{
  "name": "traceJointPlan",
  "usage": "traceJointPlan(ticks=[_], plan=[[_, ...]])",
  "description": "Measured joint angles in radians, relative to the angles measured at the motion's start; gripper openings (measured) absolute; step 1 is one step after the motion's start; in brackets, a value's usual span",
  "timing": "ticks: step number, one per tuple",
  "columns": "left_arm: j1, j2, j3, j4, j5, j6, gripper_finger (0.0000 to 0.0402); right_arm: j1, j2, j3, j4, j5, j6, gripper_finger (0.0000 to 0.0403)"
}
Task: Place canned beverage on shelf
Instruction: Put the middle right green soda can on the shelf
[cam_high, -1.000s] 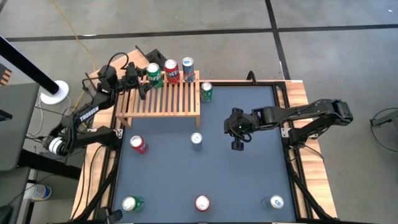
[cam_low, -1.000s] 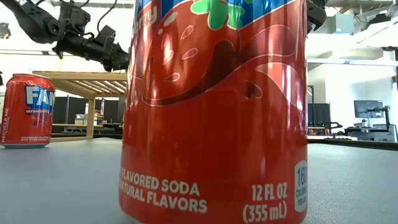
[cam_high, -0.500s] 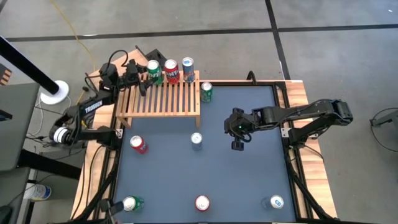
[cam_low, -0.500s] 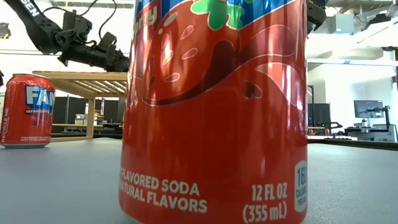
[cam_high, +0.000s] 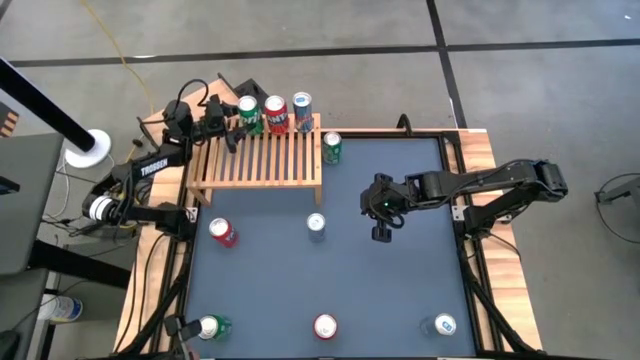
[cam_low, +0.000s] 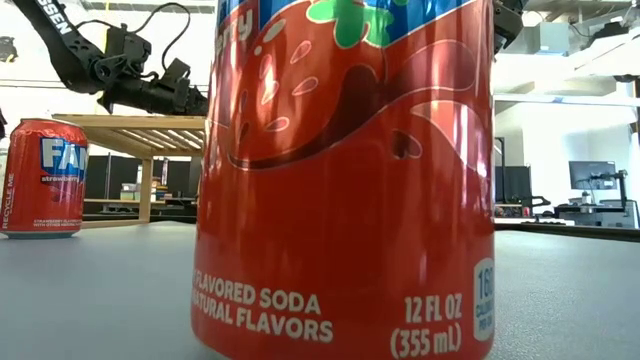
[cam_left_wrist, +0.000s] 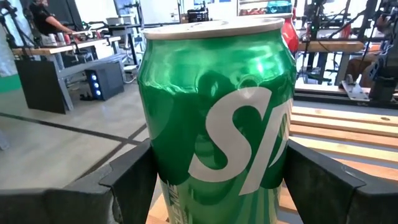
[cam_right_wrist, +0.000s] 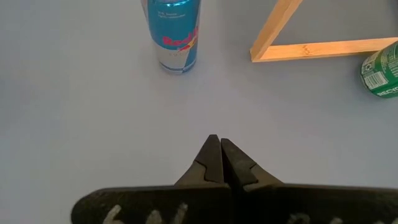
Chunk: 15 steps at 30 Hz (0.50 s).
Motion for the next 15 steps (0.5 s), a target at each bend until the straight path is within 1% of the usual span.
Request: traceJointPlan(ticks=[7, 10, 15], plan=[[0.000, 0.000, 0.041, -0.015, 0.034, -0.036, 0.0290, 0.000, 0.000, 0.000, 0.000, 0.000, 0.000, 0.0000], [0.000, 0.000, 0.061, -0.065, 0.046, -0.037, 0.0290, 0.000, 0.000, 0.000, 0.000, 0.000, 0.000, 0.0000], [0.000, 0.000, 0.067, -0.154, 0.032, 0.028, 0.0290, 0.000, 0.000, 0.000, 0.000, 0.000, -0.001, 0.0000]])
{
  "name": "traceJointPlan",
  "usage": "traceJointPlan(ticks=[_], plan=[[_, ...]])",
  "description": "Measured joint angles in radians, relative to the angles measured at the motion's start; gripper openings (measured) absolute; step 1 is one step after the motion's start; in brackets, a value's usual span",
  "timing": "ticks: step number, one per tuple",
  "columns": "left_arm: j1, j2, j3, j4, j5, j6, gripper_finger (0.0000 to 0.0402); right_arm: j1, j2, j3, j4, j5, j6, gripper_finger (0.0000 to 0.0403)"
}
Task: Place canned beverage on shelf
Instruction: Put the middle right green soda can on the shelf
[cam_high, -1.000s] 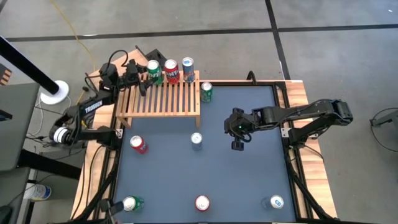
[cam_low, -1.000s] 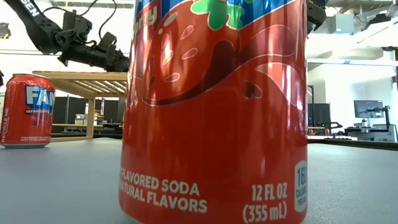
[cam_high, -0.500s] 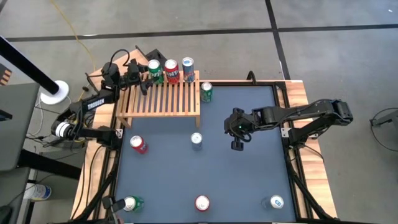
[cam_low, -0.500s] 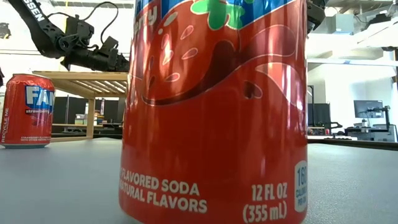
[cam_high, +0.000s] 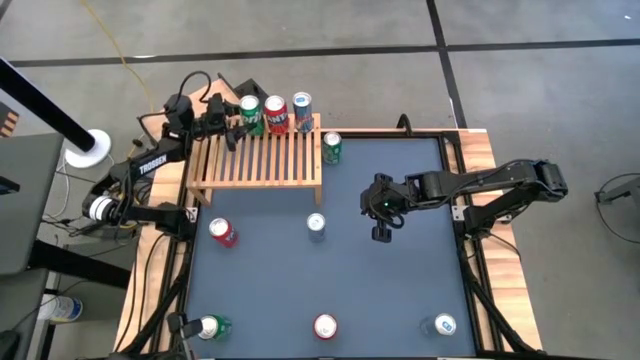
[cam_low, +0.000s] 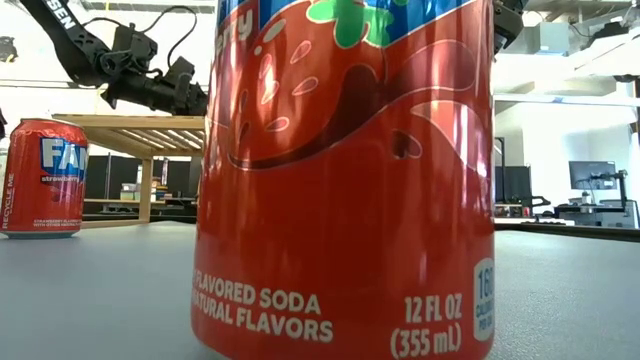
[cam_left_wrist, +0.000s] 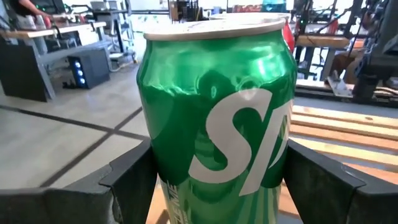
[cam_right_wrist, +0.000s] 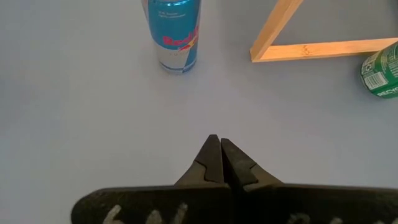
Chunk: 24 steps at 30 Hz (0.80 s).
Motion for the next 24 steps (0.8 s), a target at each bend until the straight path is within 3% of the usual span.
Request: traceJointPlan(ticks=[24], plan=[[0.000, -0.002, 0.001, -0.029, -0.028, 0.007, 0.0301, 0.000, 0.000, 0.000, 0.000, 0.000, -0.009, 0.0000]])
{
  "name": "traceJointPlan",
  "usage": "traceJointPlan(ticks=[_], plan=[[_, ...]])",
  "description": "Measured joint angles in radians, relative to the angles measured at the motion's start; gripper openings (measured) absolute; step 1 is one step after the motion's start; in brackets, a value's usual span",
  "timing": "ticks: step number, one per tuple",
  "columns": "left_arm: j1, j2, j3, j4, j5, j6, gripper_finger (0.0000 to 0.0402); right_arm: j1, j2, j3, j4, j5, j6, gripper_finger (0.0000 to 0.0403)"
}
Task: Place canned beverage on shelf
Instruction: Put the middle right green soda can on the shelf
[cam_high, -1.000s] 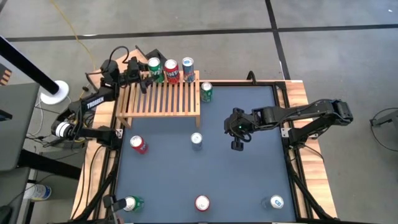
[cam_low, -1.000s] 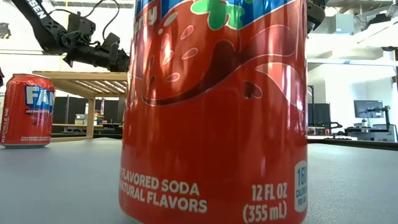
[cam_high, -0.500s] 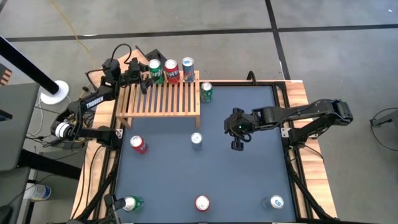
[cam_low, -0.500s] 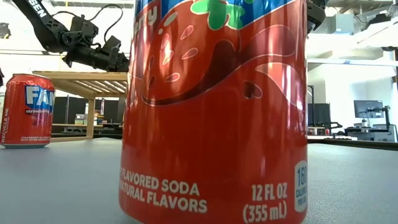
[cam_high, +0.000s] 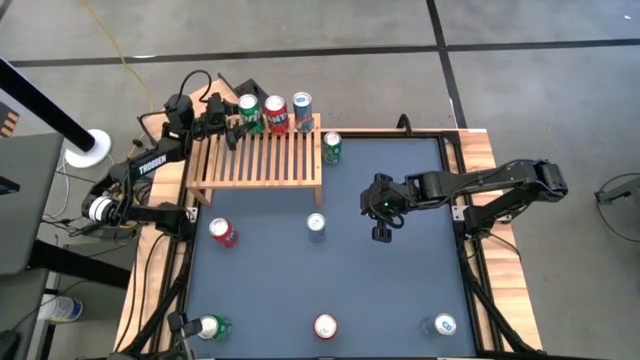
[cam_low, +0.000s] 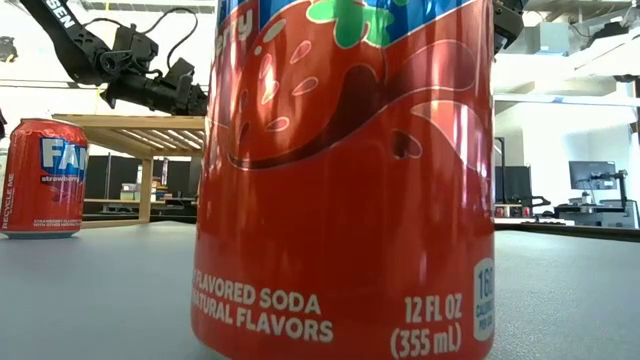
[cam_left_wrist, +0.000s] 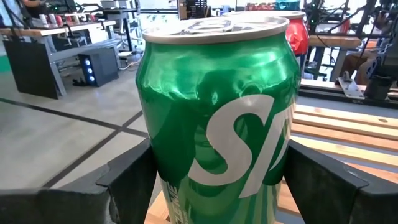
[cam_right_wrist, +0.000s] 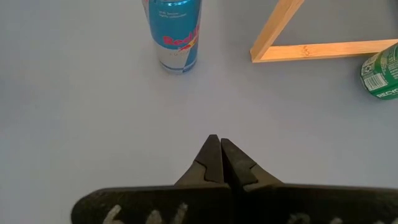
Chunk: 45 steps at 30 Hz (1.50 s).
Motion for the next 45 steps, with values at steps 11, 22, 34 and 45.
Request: traceJointPlan(ticks=[11, 22, 34, 45], plan=[[0.000, 0.000, -0.001, -0.015, -0.033, -0.044, 0.0303, 0.000, 0.000, 0.000, 0.000, 0.000, 0.000, 0.0000], [0.000, 0.001, -0.002, -0.024, -0.038, -0.029, 0.0303, 0.000, 0.000, 0.000, 0.000, 0.000, 0.000, 0.0000], [0.000, 0.001, -0.002, -0.092, 0.004, -0.029, 0.0303, 0.000, 0.000, 0.000, 0.000, 0.000, -0.001, 0.0000], [0.000, 0.001, -0.002, -0.093, 0.069, 0.009, 0.0303, 0.000, 0.000, 0.000, 0.000, 0.000, -0.001, 0.0000]])
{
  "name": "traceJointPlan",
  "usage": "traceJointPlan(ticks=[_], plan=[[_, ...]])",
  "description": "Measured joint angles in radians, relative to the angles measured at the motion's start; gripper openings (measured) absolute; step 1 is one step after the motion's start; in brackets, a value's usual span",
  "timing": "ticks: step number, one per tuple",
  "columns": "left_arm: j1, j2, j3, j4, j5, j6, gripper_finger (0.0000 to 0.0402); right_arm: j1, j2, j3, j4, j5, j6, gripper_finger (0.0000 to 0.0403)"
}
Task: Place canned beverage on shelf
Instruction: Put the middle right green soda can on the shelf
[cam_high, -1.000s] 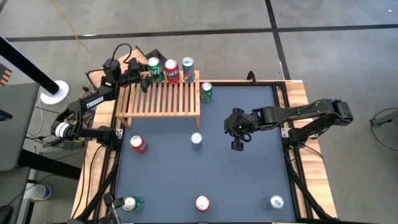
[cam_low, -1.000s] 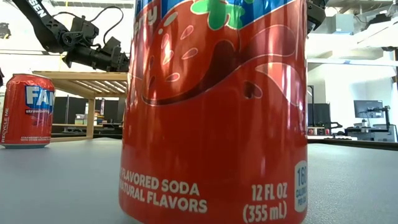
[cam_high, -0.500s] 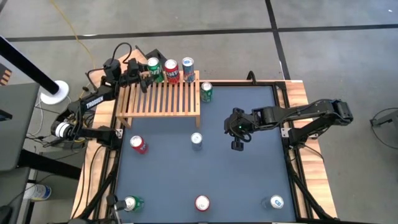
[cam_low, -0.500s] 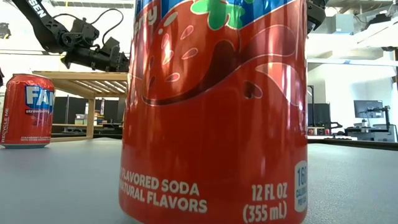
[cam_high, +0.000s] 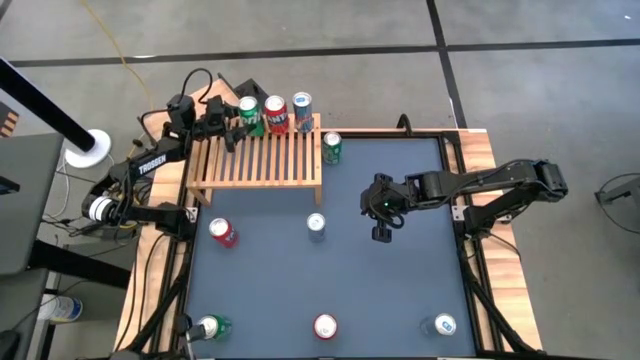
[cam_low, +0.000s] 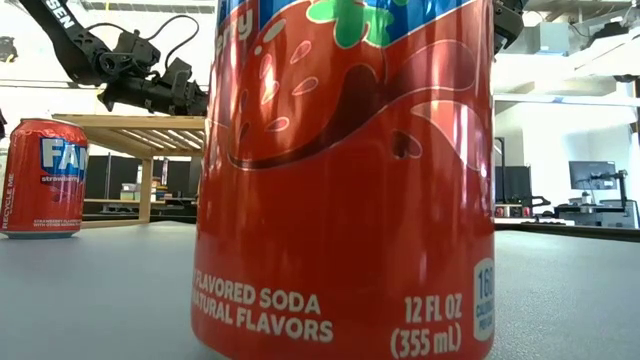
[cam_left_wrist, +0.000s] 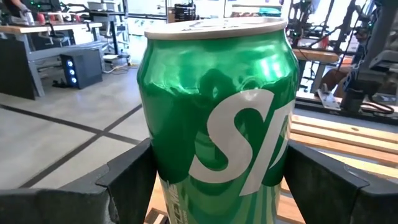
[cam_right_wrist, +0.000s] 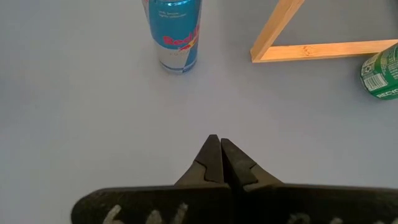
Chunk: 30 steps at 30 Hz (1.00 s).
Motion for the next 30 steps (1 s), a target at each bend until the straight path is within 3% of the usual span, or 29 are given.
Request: traceJointPlan(ticks=[21, 30], plan=[[-0.011, -0.079, -0.002, -0.046, -0.064, 0.070, 0.0305, 0.000, 0.000, 0.000, -0.001, 0.000, -0.018, 0.0000], [-0.025, -0.077, -0.002, -0.050, -0.091, 0.067, 0.0355, 0.000, 0.000, 0.000, -0.005, 0.000, -0.018, 0.0000]])
